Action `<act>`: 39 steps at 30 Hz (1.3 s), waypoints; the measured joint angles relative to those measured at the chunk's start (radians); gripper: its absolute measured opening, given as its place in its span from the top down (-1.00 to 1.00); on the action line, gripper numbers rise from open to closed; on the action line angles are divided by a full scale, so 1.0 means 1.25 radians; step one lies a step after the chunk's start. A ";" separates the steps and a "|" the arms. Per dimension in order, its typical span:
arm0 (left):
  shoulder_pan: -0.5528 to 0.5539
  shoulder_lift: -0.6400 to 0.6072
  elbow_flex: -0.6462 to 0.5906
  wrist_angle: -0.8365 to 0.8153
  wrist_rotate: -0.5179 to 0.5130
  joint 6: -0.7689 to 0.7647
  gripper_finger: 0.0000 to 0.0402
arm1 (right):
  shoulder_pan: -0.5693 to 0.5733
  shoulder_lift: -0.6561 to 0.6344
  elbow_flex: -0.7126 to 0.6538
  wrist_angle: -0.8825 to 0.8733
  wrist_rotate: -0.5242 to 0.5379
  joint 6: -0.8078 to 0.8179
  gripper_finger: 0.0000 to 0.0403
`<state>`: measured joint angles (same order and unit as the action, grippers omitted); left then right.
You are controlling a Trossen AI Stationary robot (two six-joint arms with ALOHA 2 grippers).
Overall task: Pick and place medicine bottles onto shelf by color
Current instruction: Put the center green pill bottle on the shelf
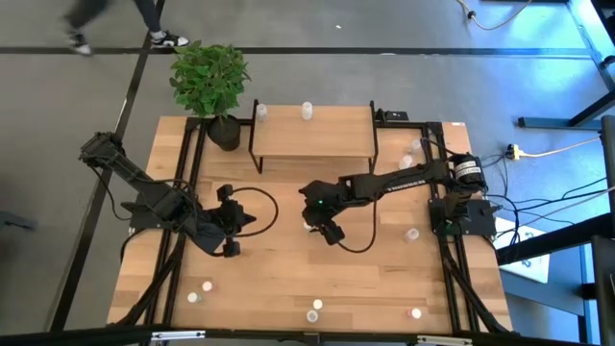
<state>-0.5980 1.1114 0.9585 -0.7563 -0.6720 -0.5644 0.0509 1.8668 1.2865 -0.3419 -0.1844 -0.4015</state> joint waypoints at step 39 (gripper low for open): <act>0.000 0.000 0.000 -0.002 -0.014 0.000 1.00 | 0.002 0.060 -0.014 0.044 0.027 0.003 -0.11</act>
<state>-0.5983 1.1114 0.9585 -0.7586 -0.6895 -0.5648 0.0536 1.9415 1.2690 -0.2863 -0.1503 -0.3981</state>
